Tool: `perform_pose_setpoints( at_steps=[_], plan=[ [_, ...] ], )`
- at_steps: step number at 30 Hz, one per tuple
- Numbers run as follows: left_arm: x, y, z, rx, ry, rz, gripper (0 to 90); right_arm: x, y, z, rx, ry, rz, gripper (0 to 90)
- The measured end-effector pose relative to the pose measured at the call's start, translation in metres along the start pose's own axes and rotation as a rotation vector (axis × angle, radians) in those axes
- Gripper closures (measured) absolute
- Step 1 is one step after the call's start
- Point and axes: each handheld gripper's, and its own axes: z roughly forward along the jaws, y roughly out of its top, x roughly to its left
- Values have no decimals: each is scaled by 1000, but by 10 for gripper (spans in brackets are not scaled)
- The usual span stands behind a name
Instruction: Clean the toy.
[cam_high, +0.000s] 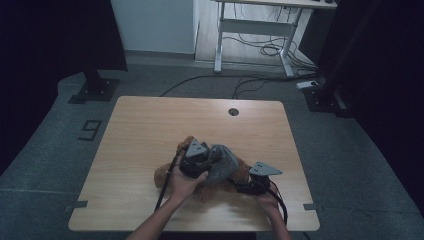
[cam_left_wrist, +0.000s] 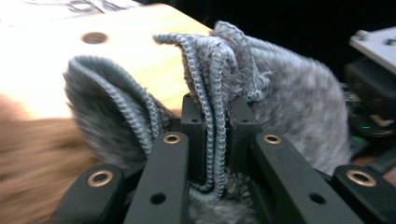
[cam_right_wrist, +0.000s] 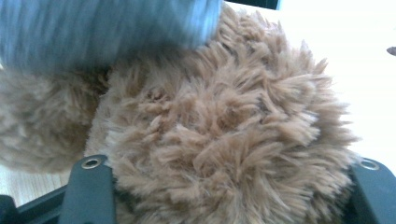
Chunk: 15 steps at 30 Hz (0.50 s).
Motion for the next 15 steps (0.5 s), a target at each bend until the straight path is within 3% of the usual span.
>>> perform_pose_setpoints(
  at_steps=[4, 6, 11, 14, 15],
  plan=[
    [28, -1, -25, -33, 46, -58, 799, 0, 0, 0, -2, -1, 6, 337],
    [43, -4, -35, -32, 60, -92, 800, -1, 0, 1, -3, -1, 12, 338],
    [77, -16, -49, -14, 143, -169, 800, -2, -1, 1, -6, -3, 23, 339],
    [96, -29, -45, 83, 172, -212, 801, -3, -1, 1, -4, 0, 35, 339],
    [103, -36, -41, 145, 178, -222, 801, -3, -1, 1, -2, 1, 35, 339]
  ],
)
